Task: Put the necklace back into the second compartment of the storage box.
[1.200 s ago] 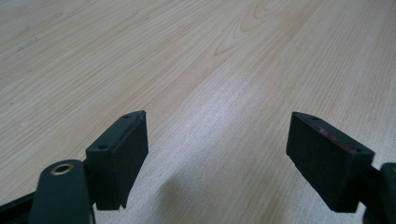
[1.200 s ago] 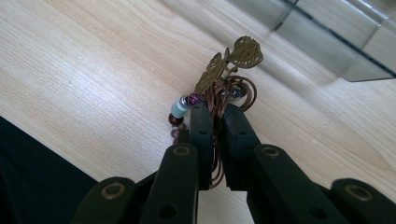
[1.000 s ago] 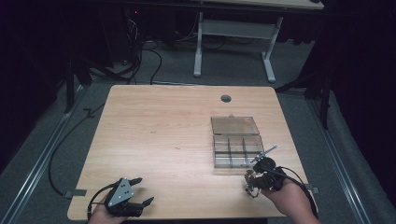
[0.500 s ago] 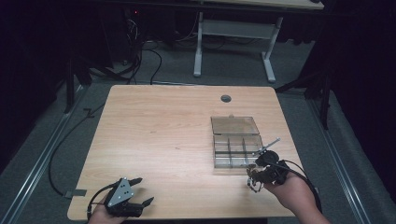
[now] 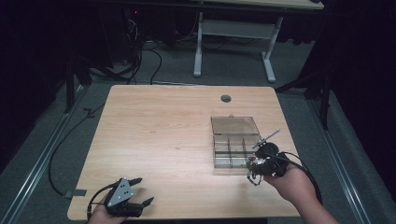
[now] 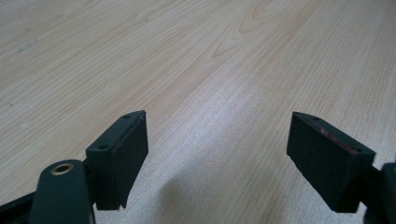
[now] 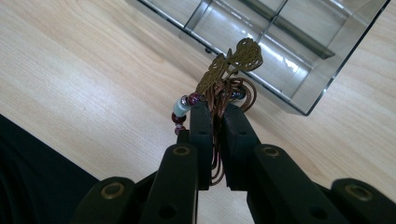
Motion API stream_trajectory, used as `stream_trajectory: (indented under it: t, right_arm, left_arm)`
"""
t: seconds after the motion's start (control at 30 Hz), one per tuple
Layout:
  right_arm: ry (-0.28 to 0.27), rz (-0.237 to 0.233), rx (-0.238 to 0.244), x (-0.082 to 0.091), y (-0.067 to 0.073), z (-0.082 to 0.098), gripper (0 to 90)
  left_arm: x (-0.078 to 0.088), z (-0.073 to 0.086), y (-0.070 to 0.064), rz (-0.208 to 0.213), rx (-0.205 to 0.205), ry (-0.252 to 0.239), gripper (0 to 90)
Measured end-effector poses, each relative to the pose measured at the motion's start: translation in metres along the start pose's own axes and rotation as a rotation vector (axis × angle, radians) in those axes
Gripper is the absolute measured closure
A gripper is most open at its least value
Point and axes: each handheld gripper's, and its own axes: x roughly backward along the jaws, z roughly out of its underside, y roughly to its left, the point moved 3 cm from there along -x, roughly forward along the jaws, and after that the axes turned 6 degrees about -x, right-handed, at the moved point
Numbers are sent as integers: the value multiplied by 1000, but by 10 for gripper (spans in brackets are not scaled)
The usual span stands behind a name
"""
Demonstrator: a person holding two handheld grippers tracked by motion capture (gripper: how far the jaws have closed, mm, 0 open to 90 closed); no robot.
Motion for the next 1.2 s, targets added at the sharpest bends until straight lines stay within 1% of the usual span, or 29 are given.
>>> stream_trajectory:
  t: [0.23,0.27,0.33,0.37,0.5,0.7,0.73,0.93,1.1,1.2]
  right_arm:
    - [1,-2,13,1,-2,-15,844]
    - [3,-2,9,1,-2,-17,845]
    - [-1,-1,10,0,-3,-23,845]
    - [1,0,3,-1,-3,-25,845]
    - [0,1,6,-4,-5,-37,845]
    - [2,8,2,-10,-10,-54,845]
    - [0,7,5,-12,-12,-57,845]
    - [10,12,-22,-25,-21,-73,845]
    - [13,13,-34,-36,-27,-85,844]
    - [18,11,-43,-42,-30,-89,844]
  left_arm:
    - [0,0,0,1,2,-1,211]
    - [0,0,0,2,2,-1,211]
    - [0,0,0,2,2,-1,211]
    - [0,0,0,2,2,-2,211]
    - [0,0,0,3,3,-3,211]
    - [0,0,0,6,2,-4,210]
    - [0,0,0,6,2,-5,211]
    - [0,0,0,7,2,-5,211]
    - [0,0,0,7,3,-5,210]
    - [0,0,0,7,2,-6,210]
